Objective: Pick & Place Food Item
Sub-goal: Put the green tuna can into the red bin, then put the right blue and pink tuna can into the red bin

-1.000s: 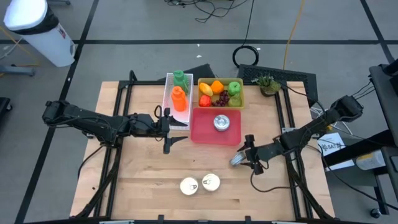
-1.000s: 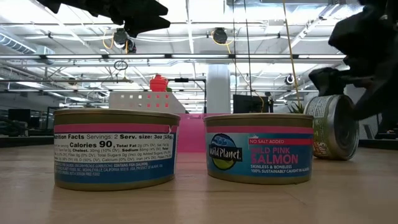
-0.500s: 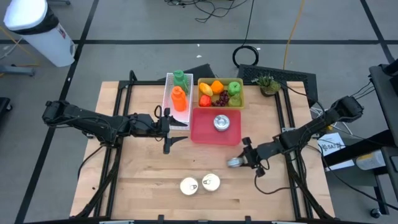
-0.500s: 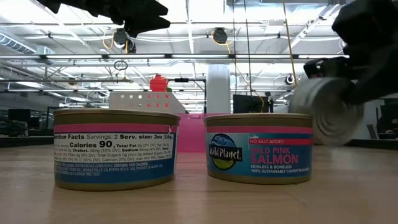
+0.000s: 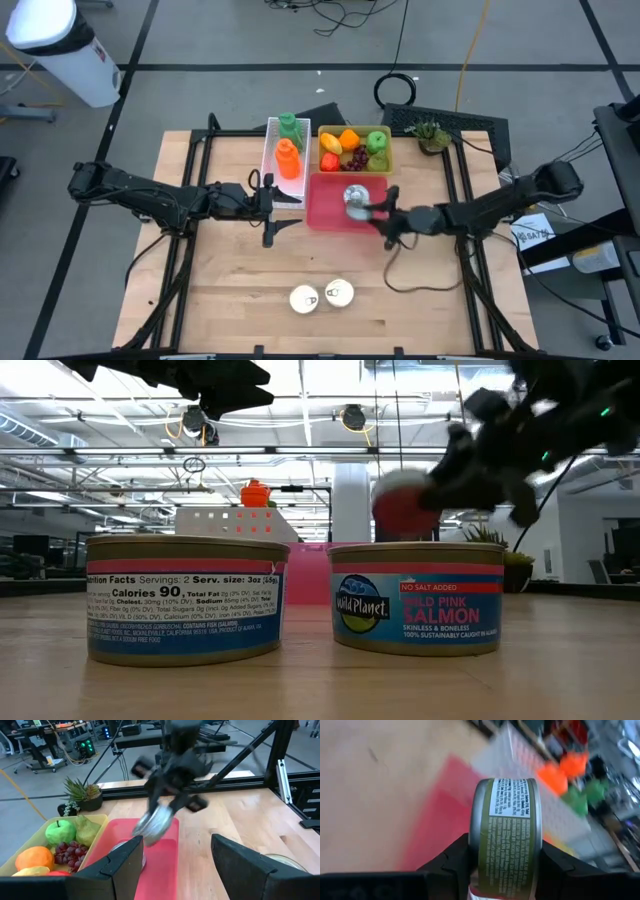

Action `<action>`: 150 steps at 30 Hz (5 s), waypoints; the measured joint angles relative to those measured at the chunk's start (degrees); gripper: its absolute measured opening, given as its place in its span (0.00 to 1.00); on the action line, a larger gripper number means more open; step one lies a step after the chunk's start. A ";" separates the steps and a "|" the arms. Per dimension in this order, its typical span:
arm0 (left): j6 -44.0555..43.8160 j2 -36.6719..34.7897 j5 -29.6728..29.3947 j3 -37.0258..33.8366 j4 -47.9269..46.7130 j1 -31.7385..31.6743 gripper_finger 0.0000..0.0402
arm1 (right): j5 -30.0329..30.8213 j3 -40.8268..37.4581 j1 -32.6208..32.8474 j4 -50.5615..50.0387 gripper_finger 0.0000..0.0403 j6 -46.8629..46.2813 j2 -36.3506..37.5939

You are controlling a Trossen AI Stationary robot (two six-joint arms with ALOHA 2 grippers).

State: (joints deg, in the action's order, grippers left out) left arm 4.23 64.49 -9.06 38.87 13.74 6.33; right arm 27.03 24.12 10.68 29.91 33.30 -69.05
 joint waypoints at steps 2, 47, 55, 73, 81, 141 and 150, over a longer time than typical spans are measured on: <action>0.00 0.00 0.00 0.00 0.00 0.00 0.61 | 0.09 0.00 -3.26 0.40 0.34 2.87 -2.86; 0.00 0.00 0.00 0.00 0.00 0.02 0.61 | -3.29 -0.02 -12.88 12.73 0.79 -4.86 -14.37; 0.00 0.00 0.00 0.00 0.00 0.02 0.61 | -3.28 -0.04 -13.57 11.52 0.79 -8.11 -14.35; 0.00 0.00 0.00 0.00 0.00 0.02 0.61 | -13.87 -0.13 -16.34 5.69 0.79 -23.73 -10.93; 0.00 0.00 0.02 0.00 -0.04 0.00 0.61 | -15.09 -0.11 -16.35 6.07 0.79 -28.21 -6.62; 0.00 0.00 0.01 -0.01 -0.04 0.02 0.61 | 2.68 5.10 22.37 9.39 0.80 -47.48 -8.04; 0.00 0.00 0.02 -0.02 -0.07 0.02 0.61 | -0.27 22.69 26.37 -7.38 0.59 -44.17 -26.70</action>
State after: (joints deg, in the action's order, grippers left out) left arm 4.23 64.49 -9.04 38.85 13.67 6.35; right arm 26.76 46.81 37.05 22.53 -10.87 -95.74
